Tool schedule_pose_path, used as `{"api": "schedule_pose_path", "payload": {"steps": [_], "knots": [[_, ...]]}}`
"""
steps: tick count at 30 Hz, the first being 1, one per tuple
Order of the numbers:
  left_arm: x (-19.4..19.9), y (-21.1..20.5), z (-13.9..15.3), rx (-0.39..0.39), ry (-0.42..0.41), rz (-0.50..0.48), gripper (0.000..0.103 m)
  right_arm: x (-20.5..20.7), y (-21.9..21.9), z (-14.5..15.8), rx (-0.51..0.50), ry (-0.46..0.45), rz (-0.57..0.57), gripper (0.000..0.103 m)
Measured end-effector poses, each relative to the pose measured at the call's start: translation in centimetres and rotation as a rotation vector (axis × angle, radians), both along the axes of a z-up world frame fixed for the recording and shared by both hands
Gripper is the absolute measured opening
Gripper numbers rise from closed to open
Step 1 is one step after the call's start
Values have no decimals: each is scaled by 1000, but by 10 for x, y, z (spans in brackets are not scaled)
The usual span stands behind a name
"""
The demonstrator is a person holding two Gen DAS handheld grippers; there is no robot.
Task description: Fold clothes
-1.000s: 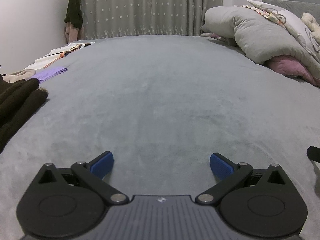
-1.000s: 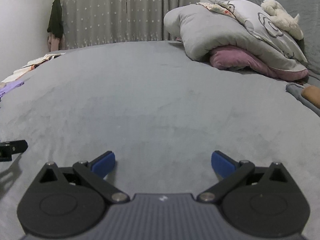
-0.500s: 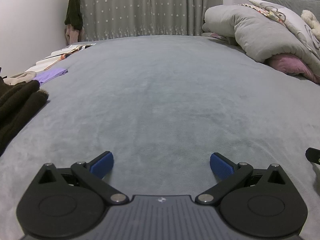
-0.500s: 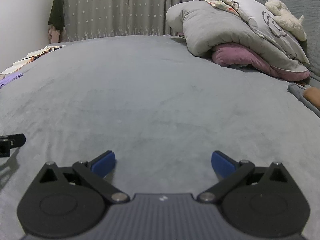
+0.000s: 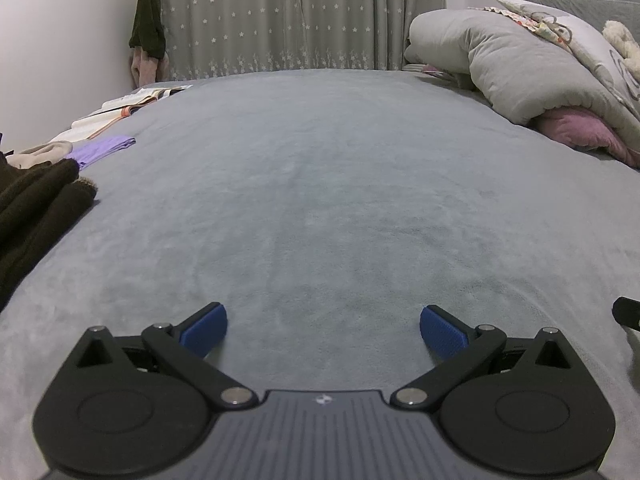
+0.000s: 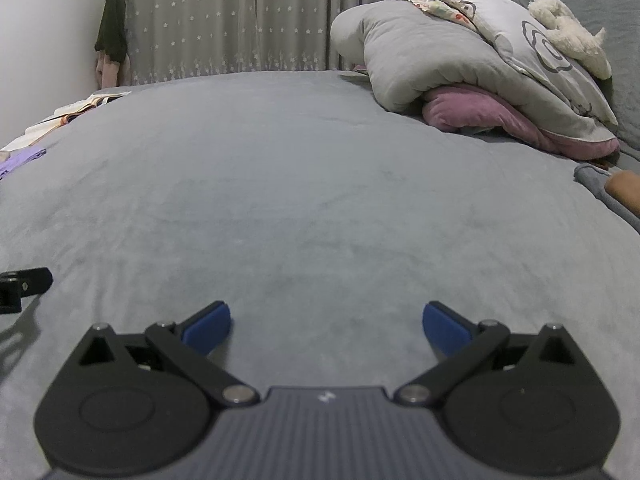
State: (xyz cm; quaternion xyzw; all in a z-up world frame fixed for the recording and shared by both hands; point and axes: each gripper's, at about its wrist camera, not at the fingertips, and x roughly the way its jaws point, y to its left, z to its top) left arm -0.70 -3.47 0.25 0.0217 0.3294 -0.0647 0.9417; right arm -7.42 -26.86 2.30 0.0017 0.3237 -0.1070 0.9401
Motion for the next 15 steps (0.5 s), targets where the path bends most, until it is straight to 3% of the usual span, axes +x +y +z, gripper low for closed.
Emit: {"api": "schedule_pose_path", "payload": {"steps": [15], "knots": [[-1, 2, -2, -16, -2, 0, 103, 2, -6, -1, 28, 1, 1, 103]]}}
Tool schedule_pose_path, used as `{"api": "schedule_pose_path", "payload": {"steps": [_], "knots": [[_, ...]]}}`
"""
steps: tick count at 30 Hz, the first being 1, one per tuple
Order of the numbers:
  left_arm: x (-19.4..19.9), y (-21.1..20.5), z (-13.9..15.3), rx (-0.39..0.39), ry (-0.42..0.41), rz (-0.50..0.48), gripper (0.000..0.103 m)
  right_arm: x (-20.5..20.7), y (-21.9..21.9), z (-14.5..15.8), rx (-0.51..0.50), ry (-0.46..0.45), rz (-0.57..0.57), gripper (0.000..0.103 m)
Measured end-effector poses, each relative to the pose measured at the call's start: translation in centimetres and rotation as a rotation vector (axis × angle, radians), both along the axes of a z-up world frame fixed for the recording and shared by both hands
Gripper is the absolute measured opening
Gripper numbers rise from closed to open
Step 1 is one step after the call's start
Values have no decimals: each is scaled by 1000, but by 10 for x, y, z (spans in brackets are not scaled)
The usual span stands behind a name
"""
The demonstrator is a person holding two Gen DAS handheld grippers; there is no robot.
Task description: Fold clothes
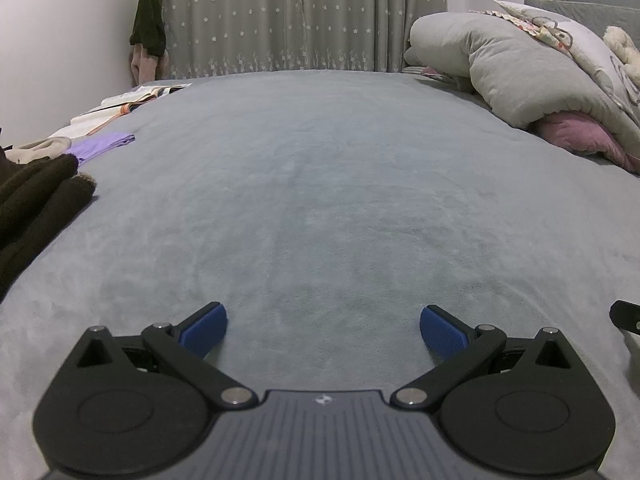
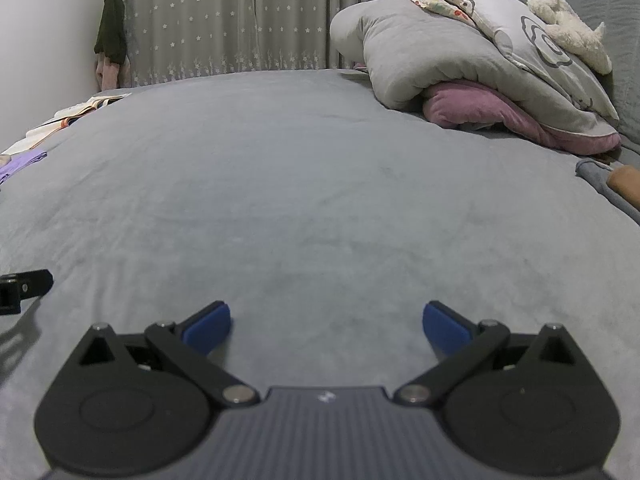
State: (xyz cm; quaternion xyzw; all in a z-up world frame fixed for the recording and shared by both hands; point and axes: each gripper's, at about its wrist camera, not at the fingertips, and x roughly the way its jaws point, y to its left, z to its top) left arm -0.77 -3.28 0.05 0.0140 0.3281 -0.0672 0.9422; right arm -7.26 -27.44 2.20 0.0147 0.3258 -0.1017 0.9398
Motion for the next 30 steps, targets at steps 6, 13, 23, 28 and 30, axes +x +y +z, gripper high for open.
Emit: {"api": "schedule_pose_path", "payload": {"steps": [6, 13, 23, 28, 30], "knots": [[0, 0, -1, -2, -2, 1, 103, 1, -1, 0, 0, 0, 0, 103], [-1, 0, -1, -4, -4, 5, 103, 3, -2, 0, -1, 1, 0, 103], [-1, -2, -1, -4, -5, 9, 103, 6, -4, 1, -3, 2, 1, 103], [-2, -2, -2, -5, -5, 10, 103, 7, -5, 1, -4, 2, 1, 103], [-2, -1, -2, -4, -5, 10, 103, 7, -6, 1, -5, 2, 1, 103]]}}
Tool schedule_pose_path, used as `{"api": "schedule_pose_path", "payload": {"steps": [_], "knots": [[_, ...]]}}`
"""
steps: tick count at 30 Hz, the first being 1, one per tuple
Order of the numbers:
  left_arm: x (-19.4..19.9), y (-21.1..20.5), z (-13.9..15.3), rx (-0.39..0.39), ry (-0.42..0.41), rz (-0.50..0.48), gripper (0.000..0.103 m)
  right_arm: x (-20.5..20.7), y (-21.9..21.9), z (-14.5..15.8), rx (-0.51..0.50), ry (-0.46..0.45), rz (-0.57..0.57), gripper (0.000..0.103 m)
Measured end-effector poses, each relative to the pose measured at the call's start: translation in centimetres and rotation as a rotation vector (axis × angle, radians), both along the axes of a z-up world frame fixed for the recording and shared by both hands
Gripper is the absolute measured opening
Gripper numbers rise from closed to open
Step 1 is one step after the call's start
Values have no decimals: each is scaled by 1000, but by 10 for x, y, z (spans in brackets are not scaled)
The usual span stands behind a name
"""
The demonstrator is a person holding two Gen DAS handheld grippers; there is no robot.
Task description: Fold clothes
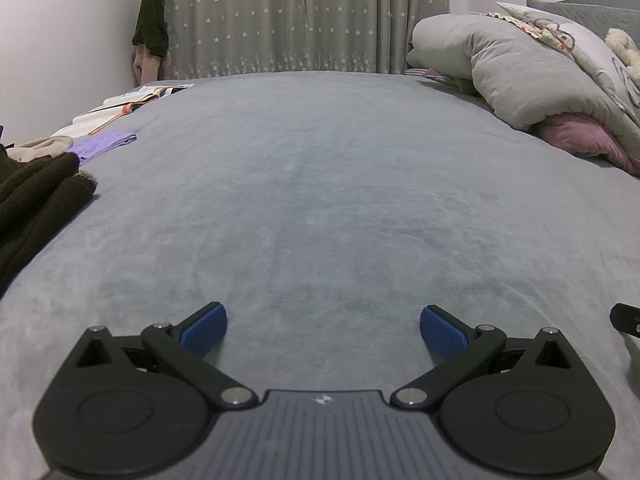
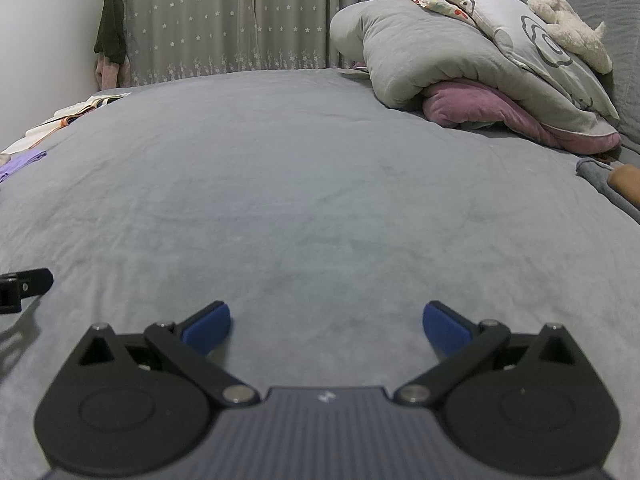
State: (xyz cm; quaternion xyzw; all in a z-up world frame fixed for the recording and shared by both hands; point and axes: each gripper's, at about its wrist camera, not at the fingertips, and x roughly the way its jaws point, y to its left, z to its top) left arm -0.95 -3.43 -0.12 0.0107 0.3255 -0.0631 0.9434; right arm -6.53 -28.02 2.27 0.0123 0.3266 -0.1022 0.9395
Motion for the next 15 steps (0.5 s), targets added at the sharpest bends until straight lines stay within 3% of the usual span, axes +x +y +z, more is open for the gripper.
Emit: {"api": "schedule_pose_path", "payload": {"steps": [15], "knots": [[0, 2, 0, -1, 0, 1, 103, -8, 12, -3, -5, 0, -6, 103]]}}
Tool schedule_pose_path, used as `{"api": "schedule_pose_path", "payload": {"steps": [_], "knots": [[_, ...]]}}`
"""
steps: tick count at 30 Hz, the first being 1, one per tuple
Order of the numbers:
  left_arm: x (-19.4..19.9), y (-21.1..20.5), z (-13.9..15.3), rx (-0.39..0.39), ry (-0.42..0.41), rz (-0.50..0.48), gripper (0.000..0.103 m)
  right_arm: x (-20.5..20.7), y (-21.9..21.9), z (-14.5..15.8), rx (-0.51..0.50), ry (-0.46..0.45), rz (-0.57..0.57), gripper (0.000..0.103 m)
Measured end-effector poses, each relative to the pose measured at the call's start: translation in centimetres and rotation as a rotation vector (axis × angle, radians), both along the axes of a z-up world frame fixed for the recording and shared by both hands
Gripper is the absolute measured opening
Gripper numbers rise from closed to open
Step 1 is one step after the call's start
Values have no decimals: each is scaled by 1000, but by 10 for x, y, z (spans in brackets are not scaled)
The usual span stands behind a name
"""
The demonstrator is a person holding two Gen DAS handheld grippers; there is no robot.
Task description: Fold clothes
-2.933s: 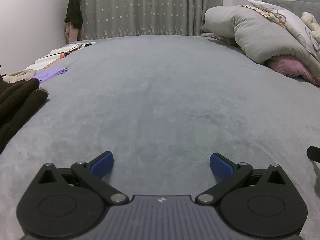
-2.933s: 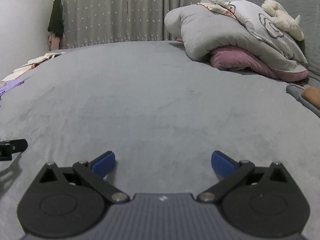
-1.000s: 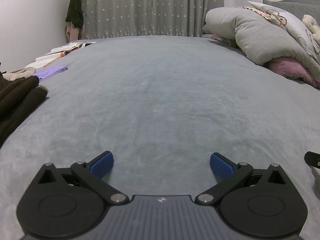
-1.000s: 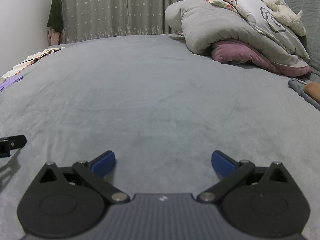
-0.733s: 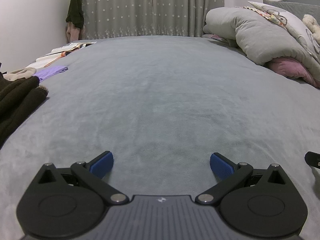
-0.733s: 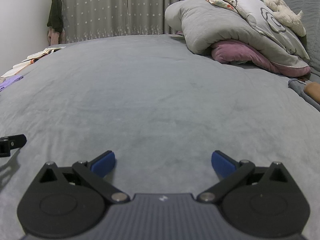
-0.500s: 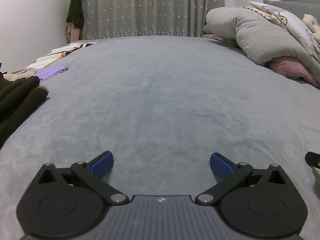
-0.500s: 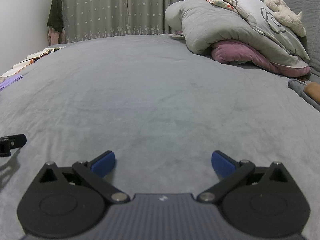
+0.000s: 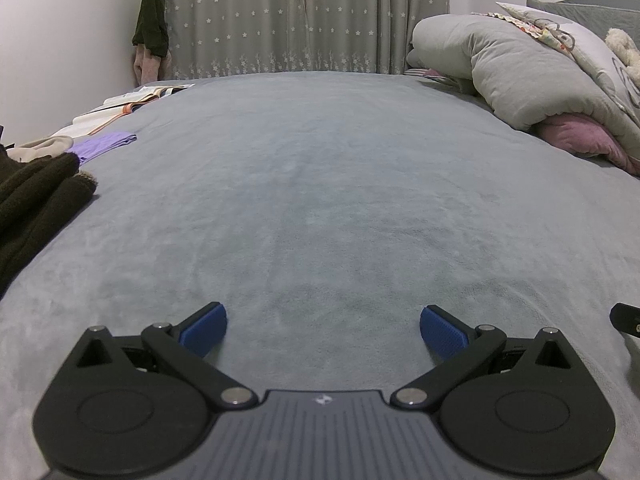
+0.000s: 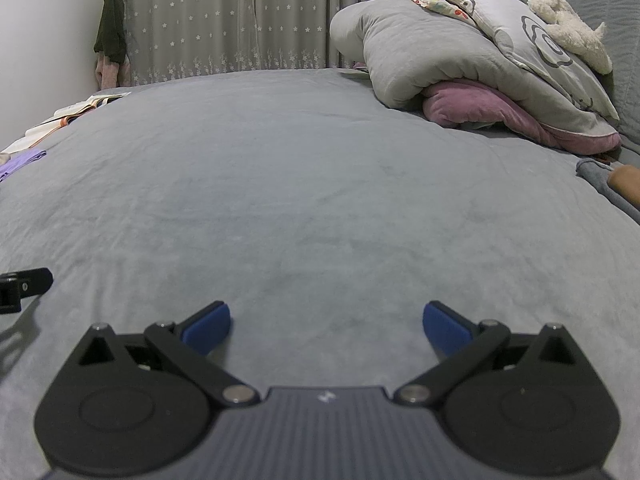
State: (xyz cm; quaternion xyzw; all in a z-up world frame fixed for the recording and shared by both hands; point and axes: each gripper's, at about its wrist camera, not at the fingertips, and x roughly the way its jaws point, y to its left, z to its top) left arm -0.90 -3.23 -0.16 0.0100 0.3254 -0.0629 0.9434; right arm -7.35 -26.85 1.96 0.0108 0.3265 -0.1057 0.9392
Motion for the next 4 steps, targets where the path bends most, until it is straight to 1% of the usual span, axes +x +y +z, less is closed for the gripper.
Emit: {"api": "schedule_pose_path", "payload": {"steps": [4], "knots": [[0, -1, 0, -1, 1, 1, 103, 0, 2, 0, 0, 0, 0, 103]]}}
